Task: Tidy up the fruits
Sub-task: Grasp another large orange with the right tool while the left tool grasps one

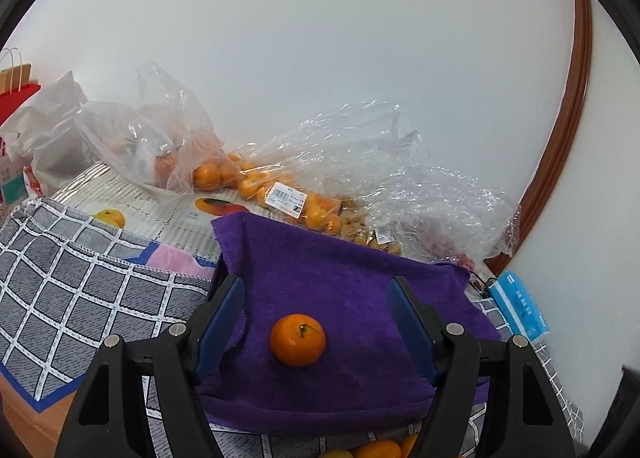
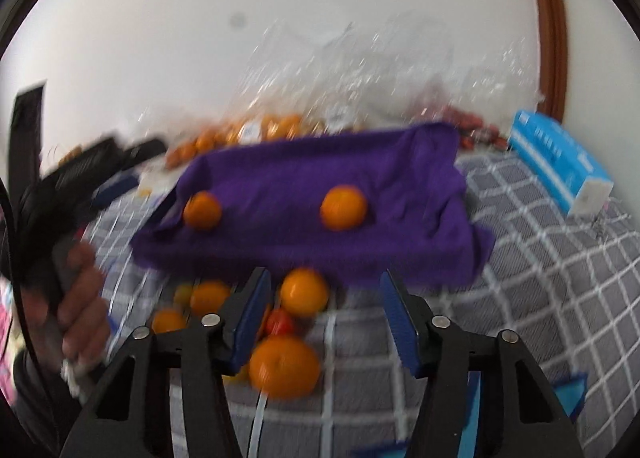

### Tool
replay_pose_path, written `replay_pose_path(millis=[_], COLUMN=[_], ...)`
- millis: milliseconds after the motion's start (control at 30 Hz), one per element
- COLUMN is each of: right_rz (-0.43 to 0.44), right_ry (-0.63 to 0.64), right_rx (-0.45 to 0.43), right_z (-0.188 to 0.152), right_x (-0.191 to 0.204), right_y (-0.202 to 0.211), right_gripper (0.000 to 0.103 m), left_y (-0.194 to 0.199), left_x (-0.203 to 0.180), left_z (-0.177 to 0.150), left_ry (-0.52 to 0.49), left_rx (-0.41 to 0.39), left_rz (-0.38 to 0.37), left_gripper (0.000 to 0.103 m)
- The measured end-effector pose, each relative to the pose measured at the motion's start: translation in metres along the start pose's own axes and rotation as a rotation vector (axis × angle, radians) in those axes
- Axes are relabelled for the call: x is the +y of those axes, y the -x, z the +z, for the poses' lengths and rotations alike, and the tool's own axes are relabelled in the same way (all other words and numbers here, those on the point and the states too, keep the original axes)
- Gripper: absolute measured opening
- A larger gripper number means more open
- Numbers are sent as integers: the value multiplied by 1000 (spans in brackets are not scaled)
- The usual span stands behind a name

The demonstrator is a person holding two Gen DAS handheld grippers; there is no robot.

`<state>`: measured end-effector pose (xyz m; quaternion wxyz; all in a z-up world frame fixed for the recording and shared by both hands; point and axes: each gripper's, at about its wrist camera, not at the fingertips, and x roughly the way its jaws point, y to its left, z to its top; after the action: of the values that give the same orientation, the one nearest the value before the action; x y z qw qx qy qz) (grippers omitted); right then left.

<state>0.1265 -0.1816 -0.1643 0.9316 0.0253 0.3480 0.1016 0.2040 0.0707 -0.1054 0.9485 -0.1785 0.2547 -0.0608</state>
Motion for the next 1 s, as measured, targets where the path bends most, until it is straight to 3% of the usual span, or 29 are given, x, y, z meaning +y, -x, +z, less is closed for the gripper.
replay_pose_path(millis=[300, 467, 700, 900, 1000], right_rz=[67, 76, -19, -45, -73], right_ry=[-14, -49, -74, -65, -65], right_rx=[103, 107, 64, 104, 113], right_z=[-24, -25, -27, -31, -31], right_x=[7, 2, -18, -25, -25], right_y=[-11, -13, 9, -4, -8], right_gripper=[52, 42, 42, 45, 43], left_y=[5, 10, 3, 13, 16], left_x=[2, 2, -1, -13, -18], left_z=[-3, -5, -10, -11, -10], left_ry=[-24, -37, -57, -119, -150], left_rx=[-21, -41, -5, -39, -18], left_rz=[26, 40, 43, 40, 13], left_gripper=[72, 73, 72, 72, 72])
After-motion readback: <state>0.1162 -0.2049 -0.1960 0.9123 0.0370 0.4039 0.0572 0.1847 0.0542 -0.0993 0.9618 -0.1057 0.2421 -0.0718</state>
